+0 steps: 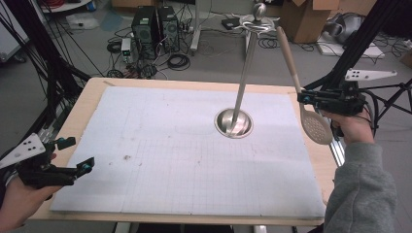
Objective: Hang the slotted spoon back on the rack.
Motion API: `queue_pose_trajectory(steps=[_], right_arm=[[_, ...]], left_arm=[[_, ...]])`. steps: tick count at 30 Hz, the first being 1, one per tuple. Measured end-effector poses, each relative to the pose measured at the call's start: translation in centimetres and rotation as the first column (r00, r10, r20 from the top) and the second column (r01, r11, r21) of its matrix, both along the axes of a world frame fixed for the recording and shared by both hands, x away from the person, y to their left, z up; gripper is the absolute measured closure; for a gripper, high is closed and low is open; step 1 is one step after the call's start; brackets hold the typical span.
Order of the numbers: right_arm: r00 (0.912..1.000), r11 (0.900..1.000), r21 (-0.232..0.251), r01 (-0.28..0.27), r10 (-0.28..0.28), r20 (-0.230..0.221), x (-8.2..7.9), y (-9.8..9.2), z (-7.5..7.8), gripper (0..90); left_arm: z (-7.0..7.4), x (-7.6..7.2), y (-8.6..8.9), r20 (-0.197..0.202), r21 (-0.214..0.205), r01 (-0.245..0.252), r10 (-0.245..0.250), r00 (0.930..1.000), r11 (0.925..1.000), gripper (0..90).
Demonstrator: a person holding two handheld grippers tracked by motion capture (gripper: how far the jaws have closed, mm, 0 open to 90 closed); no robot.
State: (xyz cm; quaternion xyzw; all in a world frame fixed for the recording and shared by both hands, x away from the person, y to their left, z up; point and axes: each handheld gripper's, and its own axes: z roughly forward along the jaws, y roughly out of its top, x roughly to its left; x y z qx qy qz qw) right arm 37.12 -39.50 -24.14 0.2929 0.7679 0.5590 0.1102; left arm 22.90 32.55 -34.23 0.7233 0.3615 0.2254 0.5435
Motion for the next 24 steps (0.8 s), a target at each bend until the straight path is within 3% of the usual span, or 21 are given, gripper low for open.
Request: queue_pose_trajectory(steps=[8, 24], right_arm=[[0.9999, 0.9996, -0.027, 0.001, -0.001, -0.015, 0.7, 1.3, -1.0, 77.9], [0.9998, 0.9988, -0.048, 0.005, -0.006, -0.020, 1.2, 2.5, -1.4, 77.9]], left_arm=[[0.0, 0.0, 0.0, -0.002, 0.002, 0.000, 0.000, 1.0000, 1.0000, 2.7], [-0.1, 0.0, -0.3, -0.002, 0.010, 0.006, -0.006, 1.0000, 0.9999, 2.7]])
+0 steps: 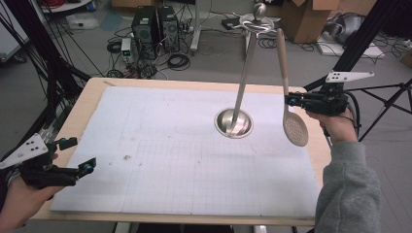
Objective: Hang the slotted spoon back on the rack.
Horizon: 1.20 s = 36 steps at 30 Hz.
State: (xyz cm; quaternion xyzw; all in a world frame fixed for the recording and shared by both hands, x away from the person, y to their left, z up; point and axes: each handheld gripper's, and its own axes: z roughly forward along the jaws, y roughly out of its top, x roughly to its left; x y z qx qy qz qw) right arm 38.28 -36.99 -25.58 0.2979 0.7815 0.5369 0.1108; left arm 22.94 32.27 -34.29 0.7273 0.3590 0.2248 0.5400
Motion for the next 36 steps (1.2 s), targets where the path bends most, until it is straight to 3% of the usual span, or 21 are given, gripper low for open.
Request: queue_pose_trajectory(steps=[36], right_arm=[[0.9995, 0.9991, -0.026, 0.032, -0.032, -0.005, 1.6, 3.3, -1.1, 77.9]], left_arm=[[-0.3, 0.0, 0.0, -0.014, -0.004, 0.001, -0.001, 0.9999, 1.0000, 2.7]])
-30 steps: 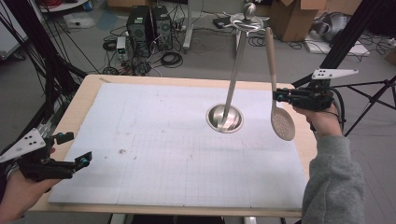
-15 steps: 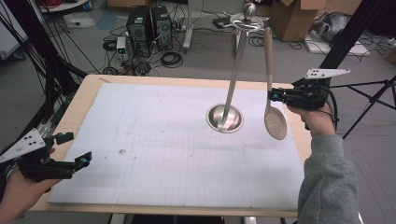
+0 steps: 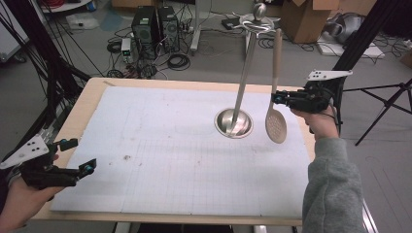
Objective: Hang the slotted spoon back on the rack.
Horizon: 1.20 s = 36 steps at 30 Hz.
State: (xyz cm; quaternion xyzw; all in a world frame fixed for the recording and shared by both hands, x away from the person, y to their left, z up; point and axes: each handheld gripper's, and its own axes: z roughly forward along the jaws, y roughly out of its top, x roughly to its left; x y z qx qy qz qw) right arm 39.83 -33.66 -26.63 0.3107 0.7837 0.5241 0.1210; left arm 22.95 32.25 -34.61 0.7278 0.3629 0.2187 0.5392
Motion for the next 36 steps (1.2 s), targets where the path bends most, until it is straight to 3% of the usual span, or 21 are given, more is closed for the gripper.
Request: queue_pose_trajectory(steps=[7, 36], right_arm=[[1.0000, 0.9999, -0.009, 0.010, -0.010, 0.000, 0.4, 0.9, -0.2, 77.9], [0.9973, 0.9966, -0.039, 0.073, -0.073, 0.010, 1.6, 3.4, -0.5, 77.7]], left_arm=[[0.1, -0.1, 0.0, 0.012, -0.018, 0.019, -0.018, 0.9998, 0.9997, 2.7], [0.0, -0.2, -0.1, 0.006, -0.009, 0.016, -0.016, 0.9999, 0.9998, 2.7]])
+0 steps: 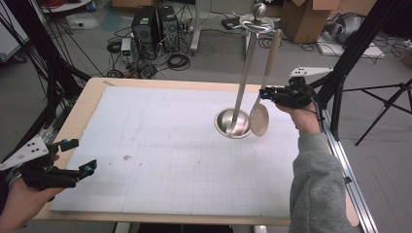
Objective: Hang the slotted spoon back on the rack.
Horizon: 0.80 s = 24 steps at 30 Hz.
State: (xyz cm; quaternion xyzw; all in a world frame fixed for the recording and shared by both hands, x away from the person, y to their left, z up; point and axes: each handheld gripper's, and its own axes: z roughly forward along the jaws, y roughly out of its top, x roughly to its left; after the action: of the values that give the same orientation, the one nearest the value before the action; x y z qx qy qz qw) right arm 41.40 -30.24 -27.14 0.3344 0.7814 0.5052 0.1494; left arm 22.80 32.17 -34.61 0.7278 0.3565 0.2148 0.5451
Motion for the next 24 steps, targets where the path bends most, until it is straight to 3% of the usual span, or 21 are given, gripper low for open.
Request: queue_pose_trajectory(steps=[7, 14, 20, 24], right_arm=[[0.9994, 0.9997, 0.007, 0.024, -0.024, 0.024, -0.3, 0.0, -0.3, 76.1], [0.9982, 0.9994, -0.006, 0.033, -0.033, 0.051, -1.0, 0.0, 0.1, 68.8], [0.9964, 0.9991, -0.032, 0.027, -0.024, 0.081, -1.9, 0.3, 0.4, 57.7], [0.9956, 0.9997, -0.014, 0.022, -0.020, 0.092, -2.7, 0.4, -0.1, 49.8]], left_arm=[[0.0, 0.0, -0.1, 0.007, 0.005, -0.001, 0.001, 1.0000, 1.0000, 2.7], [0.0, 0.0, 0.0, 0.013, 0.004, -0.009, 0.009, 0.9999, 1.0000, 2.7], [0.1, 0.3, -0.2, 0.014, -0.007, -0.004, 0.004, 0.9999, 1.0000, 2.7], [0.0, 0.5, -0.5, 0.013, -0.008, 0.001, -0.001, 0.9999, 1.0000, 2.7]])
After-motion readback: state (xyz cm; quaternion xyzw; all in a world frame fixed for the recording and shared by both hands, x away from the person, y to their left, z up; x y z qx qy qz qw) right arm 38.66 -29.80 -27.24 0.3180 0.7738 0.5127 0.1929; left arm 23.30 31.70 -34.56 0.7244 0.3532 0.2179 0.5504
